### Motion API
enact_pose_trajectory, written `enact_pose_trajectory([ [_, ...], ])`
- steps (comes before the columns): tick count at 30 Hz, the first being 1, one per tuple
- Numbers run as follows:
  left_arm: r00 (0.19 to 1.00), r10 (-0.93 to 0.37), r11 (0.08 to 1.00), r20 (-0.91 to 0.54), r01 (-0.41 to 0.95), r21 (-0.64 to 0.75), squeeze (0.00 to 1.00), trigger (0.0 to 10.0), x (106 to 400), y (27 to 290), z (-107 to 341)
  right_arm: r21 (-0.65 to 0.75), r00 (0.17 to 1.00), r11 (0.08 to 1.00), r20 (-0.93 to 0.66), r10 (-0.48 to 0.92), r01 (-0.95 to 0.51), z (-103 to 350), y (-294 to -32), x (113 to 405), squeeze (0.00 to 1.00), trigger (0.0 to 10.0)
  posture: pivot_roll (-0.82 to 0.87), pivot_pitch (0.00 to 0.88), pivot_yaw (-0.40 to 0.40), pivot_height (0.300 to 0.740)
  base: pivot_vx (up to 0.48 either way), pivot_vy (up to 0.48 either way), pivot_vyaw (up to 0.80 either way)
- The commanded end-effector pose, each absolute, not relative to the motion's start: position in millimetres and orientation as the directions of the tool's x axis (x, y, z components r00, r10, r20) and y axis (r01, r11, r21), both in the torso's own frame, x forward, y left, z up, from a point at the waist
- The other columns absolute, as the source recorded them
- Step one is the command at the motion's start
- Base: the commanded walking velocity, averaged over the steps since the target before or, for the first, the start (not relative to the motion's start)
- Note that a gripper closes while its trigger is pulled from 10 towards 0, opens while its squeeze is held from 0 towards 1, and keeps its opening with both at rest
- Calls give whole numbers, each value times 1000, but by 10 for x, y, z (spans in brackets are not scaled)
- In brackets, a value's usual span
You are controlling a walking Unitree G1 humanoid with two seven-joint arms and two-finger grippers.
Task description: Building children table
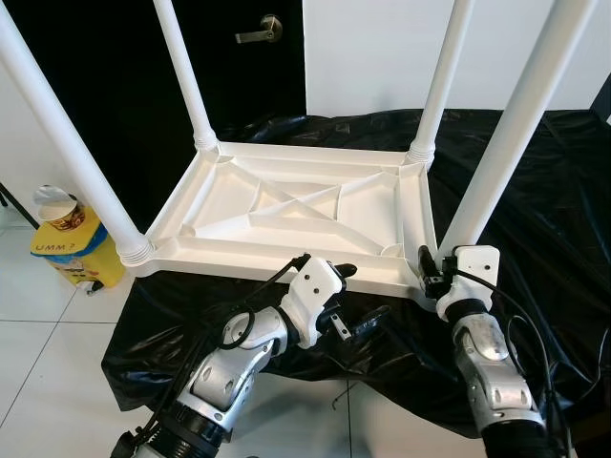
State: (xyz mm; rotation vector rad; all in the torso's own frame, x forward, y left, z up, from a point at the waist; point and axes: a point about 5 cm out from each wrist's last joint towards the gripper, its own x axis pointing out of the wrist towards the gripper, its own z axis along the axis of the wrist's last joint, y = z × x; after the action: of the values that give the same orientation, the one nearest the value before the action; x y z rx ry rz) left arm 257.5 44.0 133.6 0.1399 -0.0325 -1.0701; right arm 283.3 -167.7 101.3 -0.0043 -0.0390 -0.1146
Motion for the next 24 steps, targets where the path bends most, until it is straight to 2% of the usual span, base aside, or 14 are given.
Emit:
enact_pose_trajectory([
  [1, 452, -891, 443, -54, 888, 123, 0, 10000, 2553, 442, 1326, -4, 983, 987, -91, -158, 159, 778, -1650, 2769, 0, 10000, 14, 19, 21, 740, 0, 0, 0],
  [5, 449, -892, 440, -54, 890, 121, 0, 10000, 2545, 428, 1321, 32, 984, 988, -102, -147, 151, 773, -1431, 2764, 0, 10000, 14, 17, 23, 740, 0, 0, 0],
  [15, 448, -892, 439, -57, 890, 123, 0, 10000, 2548, 438, 1323, 44, 982, 984, -83, -168, 172, 813, -1494, 2774, 0, 10000, 17, 16, 22, 740, 0, 0, 0],
  [20, 449, -892, 440, -56, 890, 123, 0, 10000, 2548, 439, 1324, 72, 992, 990, -42, -121, 124, 887, -1397, 2789, 0, 10000, 14, 17, 22, 740, 0, 0, 0],
  [21, 449, -892, 440, -56, 890, 123, 0, 10000, 2546, 437, 1325, 76, 993, 990, -29, -115, 116, 916, -1379, 2791, 635, 10000, 13, 18, 21, 740, 0, 0, 0],
  [23, 449, -892, 440, -56, 890, 123, 0, 10000, 2546, 437, 1325, 76, 993, 990, -29, -115, 116, 916, -1379, 2791, 635, 10000, 13, 18, 21, 740, 0, 0, 0],
  [24, 448, -892, 440, -55, 890, 122, 0, 10000, 2543, 433, 1325, 78, 994, 991, -7, -111, 111, 952, -1392, 2791, 1000, 10000, 11, 19, 20, 740, 0, 0, 0],
])
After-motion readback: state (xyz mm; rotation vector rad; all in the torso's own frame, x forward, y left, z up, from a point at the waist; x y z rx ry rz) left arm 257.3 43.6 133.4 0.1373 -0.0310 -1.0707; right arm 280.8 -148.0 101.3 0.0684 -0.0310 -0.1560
